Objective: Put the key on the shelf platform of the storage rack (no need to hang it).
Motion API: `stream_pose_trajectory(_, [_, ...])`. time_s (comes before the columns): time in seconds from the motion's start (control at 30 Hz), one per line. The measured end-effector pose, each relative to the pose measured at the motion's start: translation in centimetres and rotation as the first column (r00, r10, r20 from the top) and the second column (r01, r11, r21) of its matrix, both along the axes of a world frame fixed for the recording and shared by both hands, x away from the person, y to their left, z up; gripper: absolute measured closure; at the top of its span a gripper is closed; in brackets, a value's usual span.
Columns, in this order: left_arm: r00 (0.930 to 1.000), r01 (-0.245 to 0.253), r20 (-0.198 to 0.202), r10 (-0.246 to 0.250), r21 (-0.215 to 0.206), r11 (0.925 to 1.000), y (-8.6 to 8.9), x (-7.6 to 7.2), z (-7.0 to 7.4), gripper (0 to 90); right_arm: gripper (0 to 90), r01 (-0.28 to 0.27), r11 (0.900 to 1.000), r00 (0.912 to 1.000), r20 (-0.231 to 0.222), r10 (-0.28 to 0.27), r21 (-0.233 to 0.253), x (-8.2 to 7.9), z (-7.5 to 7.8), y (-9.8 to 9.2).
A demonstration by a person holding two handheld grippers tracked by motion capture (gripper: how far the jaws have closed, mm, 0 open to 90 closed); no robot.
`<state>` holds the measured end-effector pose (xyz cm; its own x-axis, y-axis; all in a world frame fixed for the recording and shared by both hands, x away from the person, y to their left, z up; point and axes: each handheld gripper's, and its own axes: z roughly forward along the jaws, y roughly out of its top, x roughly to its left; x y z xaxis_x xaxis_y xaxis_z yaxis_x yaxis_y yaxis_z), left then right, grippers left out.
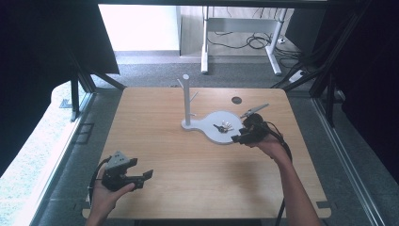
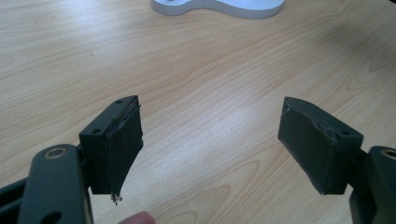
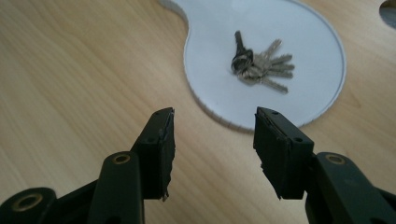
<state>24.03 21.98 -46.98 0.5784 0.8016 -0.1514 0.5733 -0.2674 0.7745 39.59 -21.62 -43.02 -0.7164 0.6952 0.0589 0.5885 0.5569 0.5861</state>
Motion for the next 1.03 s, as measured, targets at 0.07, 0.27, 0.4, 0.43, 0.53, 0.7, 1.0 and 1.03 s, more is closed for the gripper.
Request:
stream_pose_trajectory(0.07, [1.0, 0.002, -0.001, -0.002, 0.0, 1.0, -0.1, 0.0, 0.0, 22.0, 48.5, -0.001, 1.0, 1.0, 0.002, 0.001, 0.001, -0.3, -0.2, -0.3])
stream_pose_trajectory(0.27, [1.0, 0.004, -0.001, -0.004, 0.003, 1.0, -0.2, 0.0, 0.0, 22.1, 48.3, 0.014, 0.999, 0.9998, 0.015, -0.015, 0.035, -3.1, -1.4, -2.1])
stream_pose_trajectory(0.4, [1.0, 0.004, -0.001, -0.004, 0.004, 1.0, -0.2, -0.1, 0.0, 22.2, 48.0, 0.022, 0.999, 0.9996, 0.019, -0.022, 0.045, -5.0, -2.5, -3.1])
stream_pose_trajectory(0.43, [1.0, 0.005, -0.001, -0.005, 0.005, 1.0, -0.3, -0.1, 0.0, 22.2, 47.9, 0.027, 0.999, 0.9994, 0.021, -0.028, 0.048, -5.4, -2.8, -3.4])
stream_pose_trajectory(0.53, [1.0, 0.006, -0.001, -0.006, 0.005, 1.0, -0.4, -0.1, 0.0, 22.2, 48.0, 0.052, 0.997, 0.9983, 0.024, -0.054, 0.059, -6.9, -4.0, -4.5])
stream_pose_trajectory(0.7, [0.9999, 0.009, -0.005, -0.009, 0.01, 0.9999, -0.5, 0.0, -0.1, 22.1, 48.0, 0.075, 0.994, 0.9966, 0.027, -0.077, 0.075, -8.0, -5.4, -5.5])
stream_pose_trajectory(1.0, [0.9998, 0.018, -0.011, -0.017, 0.026, 0.9995, -1.1, 0.1, -0.5, 22.1, 48.2, 0.114, 0.989, 0.9909, 0.061, -0.12, 0.089, -8.0, -6.2, -6.2])
stream_pose_trajectory(1.03, [0.9998, 0.019, -0.012, -0.019, 0.027, 0.9994, -1.1, 0.1, -0.5, 22.1, 47.4, 0.122, 0.989, 0.9895, 0.067, -0.128, 0.085, -8.0, -6.3, -6.2])
